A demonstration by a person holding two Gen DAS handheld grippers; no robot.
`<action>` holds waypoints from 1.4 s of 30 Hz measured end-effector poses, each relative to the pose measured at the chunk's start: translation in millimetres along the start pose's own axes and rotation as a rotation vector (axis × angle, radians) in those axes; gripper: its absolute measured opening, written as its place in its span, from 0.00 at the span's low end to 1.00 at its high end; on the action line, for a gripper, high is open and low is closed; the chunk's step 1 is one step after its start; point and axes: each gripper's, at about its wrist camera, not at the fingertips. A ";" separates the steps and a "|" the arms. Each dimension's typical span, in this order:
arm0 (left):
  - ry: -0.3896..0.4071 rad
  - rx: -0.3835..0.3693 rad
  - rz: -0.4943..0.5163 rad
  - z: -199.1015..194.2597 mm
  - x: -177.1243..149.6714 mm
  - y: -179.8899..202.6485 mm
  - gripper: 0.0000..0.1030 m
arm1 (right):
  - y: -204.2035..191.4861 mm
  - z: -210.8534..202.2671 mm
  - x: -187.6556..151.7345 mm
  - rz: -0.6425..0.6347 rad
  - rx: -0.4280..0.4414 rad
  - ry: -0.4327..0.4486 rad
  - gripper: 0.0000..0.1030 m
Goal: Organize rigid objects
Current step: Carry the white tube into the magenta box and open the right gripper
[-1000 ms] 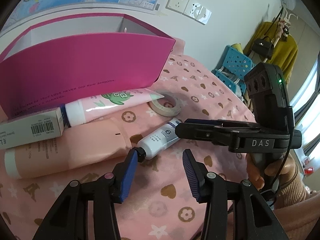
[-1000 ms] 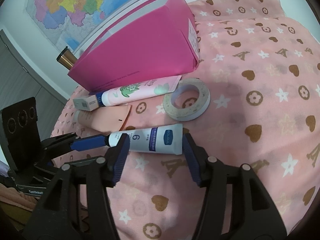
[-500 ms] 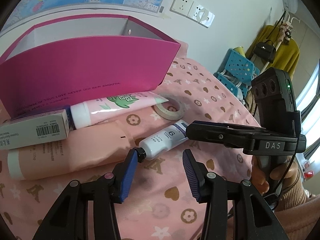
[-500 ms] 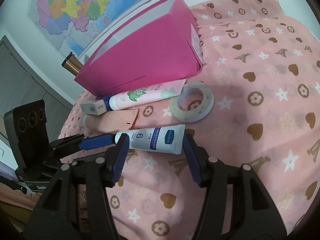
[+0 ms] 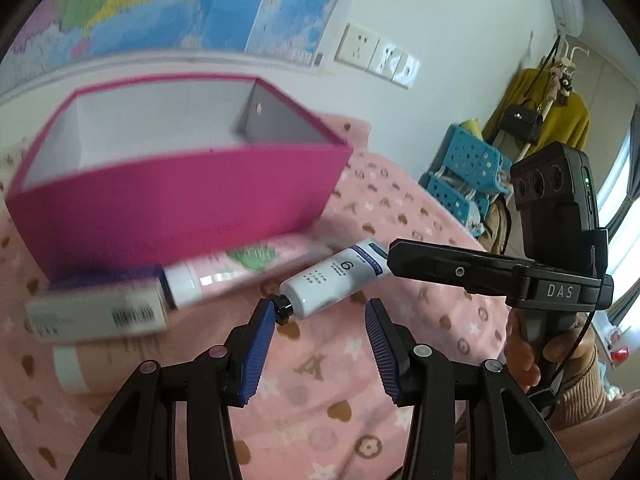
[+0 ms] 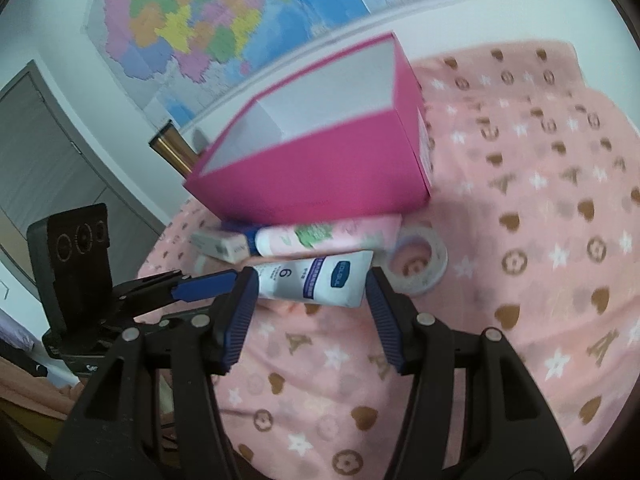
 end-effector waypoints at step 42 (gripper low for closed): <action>-0.035 0.099 -0.111 70.0 96.3 -122.1 0.45 | -16.9 85.9 144.1 -0.040 -0.053 0.039 0.56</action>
Point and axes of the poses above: each gripper's, at about its wrist camera, not at the fingertips, and z roughly the way its jaws point, y to its right, x to its top, and after that the axes turned 14 degrees about z, right-handed
